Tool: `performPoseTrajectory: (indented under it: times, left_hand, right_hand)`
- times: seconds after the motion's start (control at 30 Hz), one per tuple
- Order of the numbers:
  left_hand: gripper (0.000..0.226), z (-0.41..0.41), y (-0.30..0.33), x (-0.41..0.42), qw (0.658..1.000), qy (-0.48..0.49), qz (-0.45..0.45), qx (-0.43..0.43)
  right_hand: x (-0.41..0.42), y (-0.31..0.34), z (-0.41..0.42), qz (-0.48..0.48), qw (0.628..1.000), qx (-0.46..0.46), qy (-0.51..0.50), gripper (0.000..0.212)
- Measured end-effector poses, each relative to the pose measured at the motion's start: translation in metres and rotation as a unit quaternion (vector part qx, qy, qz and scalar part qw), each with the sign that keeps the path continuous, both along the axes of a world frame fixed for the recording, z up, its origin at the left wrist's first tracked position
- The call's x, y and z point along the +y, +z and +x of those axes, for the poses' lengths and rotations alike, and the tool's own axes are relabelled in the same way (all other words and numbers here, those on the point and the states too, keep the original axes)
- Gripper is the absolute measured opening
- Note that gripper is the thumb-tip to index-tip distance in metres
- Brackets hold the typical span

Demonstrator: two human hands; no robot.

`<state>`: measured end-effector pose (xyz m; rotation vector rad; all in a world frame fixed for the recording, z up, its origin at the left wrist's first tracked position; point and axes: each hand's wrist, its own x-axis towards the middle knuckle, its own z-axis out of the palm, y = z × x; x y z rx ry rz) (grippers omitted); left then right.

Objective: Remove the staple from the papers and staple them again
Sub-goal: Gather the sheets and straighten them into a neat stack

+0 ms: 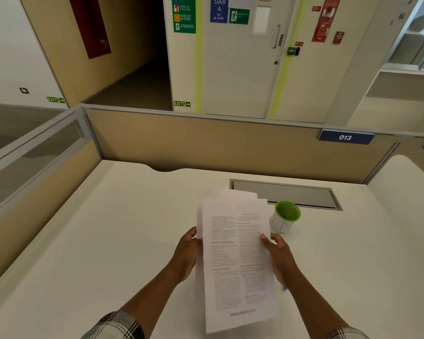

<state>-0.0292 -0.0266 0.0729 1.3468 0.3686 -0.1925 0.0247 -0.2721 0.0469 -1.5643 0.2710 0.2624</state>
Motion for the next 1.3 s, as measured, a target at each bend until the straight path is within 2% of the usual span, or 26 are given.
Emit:
performPoseTrajectory:
  times: [0.07,0.17,0.23,0.4,0.47,0.53,0.6,0.67,0.83,0.93,1.07,1.13,1.3]
  left_hand:
    - [0.018,0.000,-0.001,-0.001,0.999,0.027,0.016,0.012]
    - [0.027,0.000,-0.002,-0.004,0.996,0.074,0.035,0.028]
    - [0.020,0.000,-0.001,-0.006,0.994,0.085,0.071,0.012]
    - [0.008,0.006,0.002,0.000,0.960,0.131,0.246,-0.036]
    - [0.018,0.007,0.008,0.003,0.950,0.138,0.273,-0.067]
    - [0.044,0.006,0.014,0.005,0.949,0.133,0.272,-0.094]
    - [0.059,0.005,0.018,0.008,0.948,0.121,0.275,-0.110]
    - [0.055,0.005,0.020,0.011,0.939,0.119,0.300,-0.121]
    - [0.007,0.001,0.017,0.009,0.921,0.158,0.312,-0.171]
    - [0.007,0.001,0.013,0.007,0.920,0.157,0.311,-0.180]
    - [0.031,-0.001,0.012,0.003,0.924,0.171,0.288,-0.184]
    - [0.037,0.000,0.013,0.003,0.928,0.181,0.270,-0.184]
    - [0.035,0.002,0.014,0.003,0.934,0.183,0.249,-0.181]
  right_hand:
    - [0.004,0.000,0.001,-0.022,1.000,-0.005,-0.003,0.032]
    - [0.012,0.003,0.001,-0.067,0.997,-0.027,-0.019,0.038]
    - [0.017,0.008,-0.001,-0.086,0.995,-0.056,-0.013,0.040]
    - [0.026,0.019,0.001,-0.114,0.984,-0.133,-0.007,0.021]
    - [0.026,0.022,0.002,-0.108,0.983,-0.146,-0.007,0.014]
    - [0.025,0.026,0.004,-0.110,0.982,-0.156,0.012,0.014]
    - [0.025,0.031,0.004,-0.116,0.979,-0.167,0.033,0.019]
    - [0.026,0.034,0.004,-0.127,0.976,-0.172,0.044,0.021]
    - [0.034,0.034,0.000,-0.135,0.970,-0.198,0.045,0.015]
    - [0.040,0.032,-0.005,-0.133,0.968,-0.208,0.046,0.024]
    - [0.044,0.024,-0.009,-0.134,0.966,-0.212,0.063,0.038]
    - [0.045,0.023,-0.010,-0.141,0.965,-0.212,0.065,0.037]
    - [0.047,0.024,-0.008,-0.169,0.959,-0.220,0.057,0.037]
